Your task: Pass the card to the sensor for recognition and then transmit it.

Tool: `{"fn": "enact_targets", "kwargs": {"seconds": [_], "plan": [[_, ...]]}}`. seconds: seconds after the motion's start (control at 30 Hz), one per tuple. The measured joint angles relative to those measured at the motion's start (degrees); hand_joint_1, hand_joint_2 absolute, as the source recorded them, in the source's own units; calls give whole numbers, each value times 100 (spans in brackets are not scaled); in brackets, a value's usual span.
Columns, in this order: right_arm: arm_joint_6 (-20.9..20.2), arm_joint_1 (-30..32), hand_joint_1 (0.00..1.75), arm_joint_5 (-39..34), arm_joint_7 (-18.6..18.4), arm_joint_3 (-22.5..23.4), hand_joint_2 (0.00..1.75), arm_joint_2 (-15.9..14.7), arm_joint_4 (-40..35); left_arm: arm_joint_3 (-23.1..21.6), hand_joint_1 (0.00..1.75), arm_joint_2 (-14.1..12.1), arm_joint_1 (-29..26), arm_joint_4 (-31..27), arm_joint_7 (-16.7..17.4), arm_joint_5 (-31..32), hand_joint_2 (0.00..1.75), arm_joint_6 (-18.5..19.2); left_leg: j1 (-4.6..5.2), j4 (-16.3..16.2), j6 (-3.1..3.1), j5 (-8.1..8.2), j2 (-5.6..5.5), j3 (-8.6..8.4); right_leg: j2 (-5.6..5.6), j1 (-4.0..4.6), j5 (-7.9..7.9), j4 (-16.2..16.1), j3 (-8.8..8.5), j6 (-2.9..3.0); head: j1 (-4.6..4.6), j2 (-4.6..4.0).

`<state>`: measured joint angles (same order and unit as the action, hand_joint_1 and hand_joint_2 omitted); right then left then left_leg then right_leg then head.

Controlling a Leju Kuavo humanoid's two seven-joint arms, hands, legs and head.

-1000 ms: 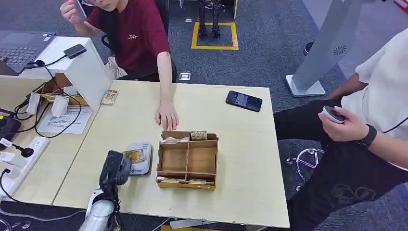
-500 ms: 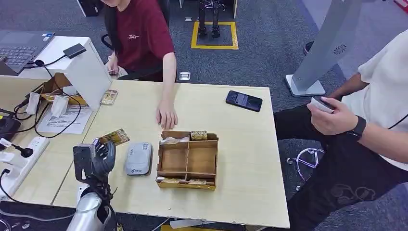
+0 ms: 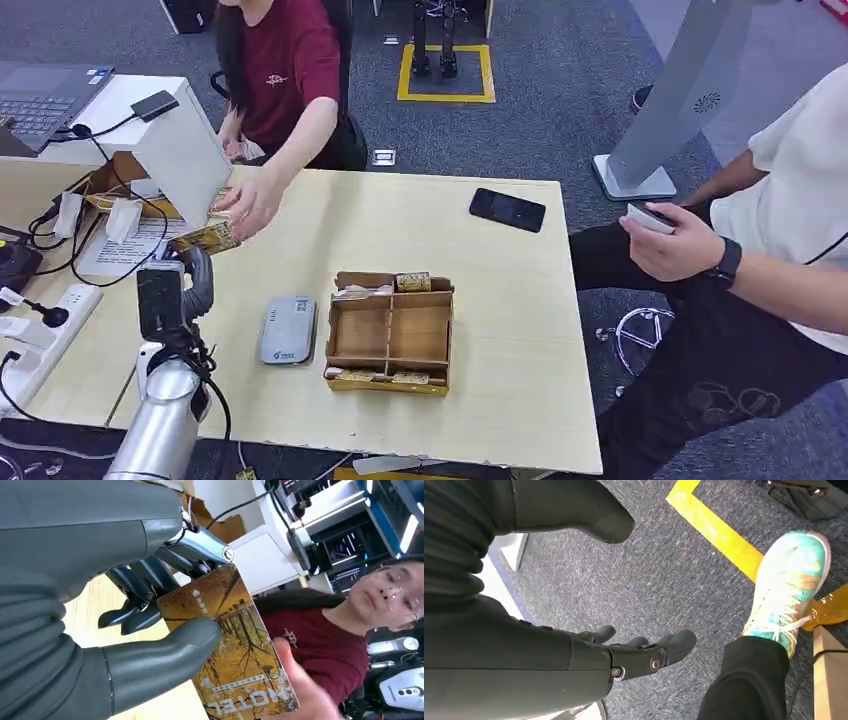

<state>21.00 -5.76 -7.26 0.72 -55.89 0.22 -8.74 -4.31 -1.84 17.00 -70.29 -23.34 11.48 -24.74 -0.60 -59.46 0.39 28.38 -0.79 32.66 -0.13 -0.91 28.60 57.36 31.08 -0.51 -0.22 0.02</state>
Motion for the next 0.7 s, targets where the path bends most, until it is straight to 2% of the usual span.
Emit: {"fn": "enact_targets", "kwargs": {"seconds": [0.33, 0.37, 0.5, 0.63, 0.67, 0.7], "plan": [[-22, -33, 0, 68, -15, -57, 175, 0, -9, 7, 175, -142, 408, 450, 0, 426, 175, -319, 0, 0, -1, -1, -1, 1, 0, 0, -3, 0, 0, 2, 0, -2], [-24, -33, 0, 68, -20, -57, 175, 0, -9, 7, 0, -151, 433, 490, -4, 437, 175, -326, 0, 0, -1, -1, -1, 1, 1, 0, -3, 0, 1, 2, 0, -2], [-26, -36, 0, 74, -35, -61, 175, 0, -11, 9, 0, -157, 479, 644, -70, 411, 175, -319, 0, 0, -1, -1, -1, 4, 1, 0, -3, 0, 3, 1, 0, 0], [0, -41, 0, 59, -35, -61, 175, 0, -13, 90, 0, -149, 484, 704, 64, 8, 175, -37, 0, 0, -1, -1, 0, 4, 1, 0, -3, 0, 6, 1, 0, -2], [2, -41, 0, 57, -35, -61, 175, 0, -13, 98, 0, -149, 482, 706, 79, -16, 0, -15, 0, 0, -1, -1, 0, 5, 1, 0, -3, 0, 7, 1, 0, 0], [2, -41, 0, 55, -35, -61, 175, 0, -13, 101, 0, -146, 484, 708, 111, -50, 0, 22, 0, 0, -1, -1, 0, 6, 1, 0, -3, 0, 7, 1, 2, -2]]}}
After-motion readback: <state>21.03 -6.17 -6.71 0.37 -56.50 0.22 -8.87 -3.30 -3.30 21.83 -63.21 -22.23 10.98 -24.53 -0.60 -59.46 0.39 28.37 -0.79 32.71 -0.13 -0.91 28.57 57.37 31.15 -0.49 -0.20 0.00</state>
